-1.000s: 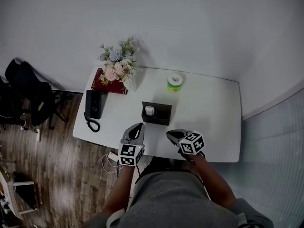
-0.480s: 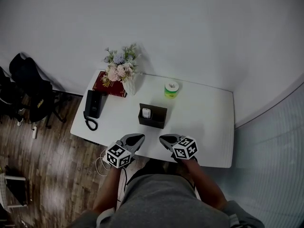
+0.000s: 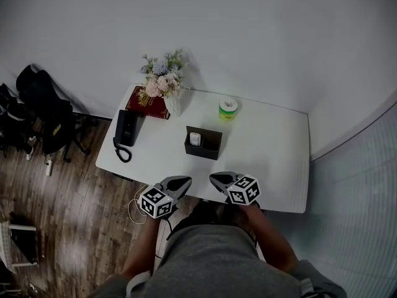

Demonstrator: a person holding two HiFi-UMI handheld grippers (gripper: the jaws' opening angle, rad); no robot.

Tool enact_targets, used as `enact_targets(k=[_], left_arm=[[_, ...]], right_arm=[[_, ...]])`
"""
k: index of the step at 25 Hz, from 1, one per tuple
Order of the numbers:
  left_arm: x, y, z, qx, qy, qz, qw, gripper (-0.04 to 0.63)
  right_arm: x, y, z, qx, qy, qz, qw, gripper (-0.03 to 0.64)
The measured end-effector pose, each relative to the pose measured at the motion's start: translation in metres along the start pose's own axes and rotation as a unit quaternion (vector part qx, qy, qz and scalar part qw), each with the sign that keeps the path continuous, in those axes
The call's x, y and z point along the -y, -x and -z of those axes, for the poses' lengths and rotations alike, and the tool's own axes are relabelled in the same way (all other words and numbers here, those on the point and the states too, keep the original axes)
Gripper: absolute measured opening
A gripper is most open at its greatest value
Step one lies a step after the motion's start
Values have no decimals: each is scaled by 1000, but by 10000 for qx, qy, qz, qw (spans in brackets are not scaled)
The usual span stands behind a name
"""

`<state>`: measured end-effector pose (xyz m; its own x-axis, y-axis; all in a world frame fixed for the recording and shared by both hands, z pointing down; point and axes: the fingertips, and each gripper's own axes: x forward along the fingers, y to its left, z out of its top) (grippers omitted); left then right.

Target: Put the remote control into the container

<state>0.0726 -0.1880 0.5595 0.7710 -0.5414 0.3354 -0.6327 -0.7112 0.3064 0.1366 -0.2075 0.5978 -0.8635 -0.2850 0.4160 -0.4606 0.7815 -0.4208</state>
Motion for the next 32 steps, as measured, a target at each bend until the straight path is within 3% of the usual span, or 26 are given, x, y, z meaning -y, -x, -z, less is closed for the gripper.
enact_targets(k=[16,32], left_arm=[[15,5,14,-33,136,-10,9999,-2],[23,-2,8,20,169,186,9997,-2]], right_arm=[[-11,7,23,-184,0,-33,9998,15],[-16,14,18,-128,-72,73,9999,15]])
